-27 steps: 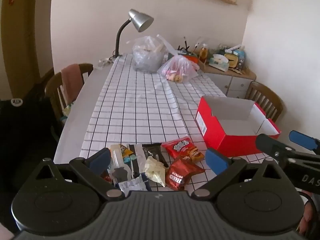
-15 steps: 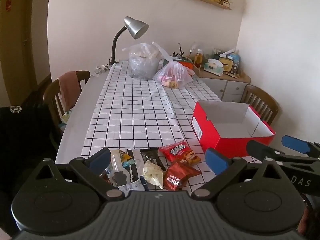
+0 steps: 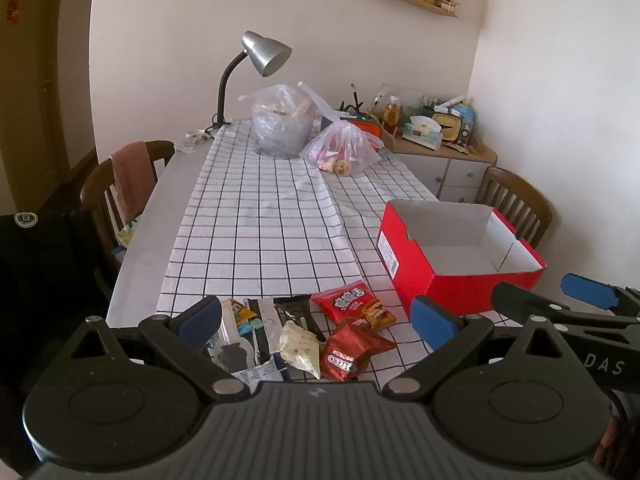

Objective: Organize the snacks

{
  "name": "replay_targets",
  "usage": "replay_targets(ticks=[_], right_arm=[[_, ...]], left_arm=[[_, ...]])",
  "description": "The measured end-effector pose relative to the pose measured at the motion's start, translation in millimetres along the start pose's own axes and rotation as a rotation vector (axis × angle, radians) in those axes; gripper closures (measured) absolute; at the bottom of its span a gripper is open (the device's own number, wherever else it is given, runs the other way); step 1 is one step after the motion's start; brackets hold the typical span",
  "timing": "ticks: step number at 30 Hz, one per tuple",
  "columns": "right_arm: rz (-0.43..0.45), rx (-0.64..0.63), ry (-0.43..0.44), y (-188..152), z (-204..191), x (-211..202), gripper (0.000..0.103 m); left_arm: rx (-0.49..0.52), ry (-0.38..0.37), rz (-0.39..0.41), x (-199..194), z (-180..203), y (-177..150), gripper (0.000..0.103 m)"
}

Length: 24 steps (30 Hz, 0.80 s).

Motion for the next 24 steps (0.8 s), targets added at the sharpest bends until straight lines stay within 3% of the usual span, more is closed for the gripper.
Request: replay_targets(ticks=[24], right_arm=[[-0.082, -0.017, -0.021, -4.6, 2.5, 9.5, 0.001]], left_arm=[[-0.017, 0.009, -0.054, 10.6, -1.5, -6.1, 0.001]])
Point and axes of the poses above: each gripper's, at about its wrist camera, not at the fingertips, and x roughly the way its jaws point, z to its right, y to its top, the point moved 9 cm from there along x, roughly the way its jaws point, and after that the axes turned 3 degrees about -y, right-handed, at the moved point
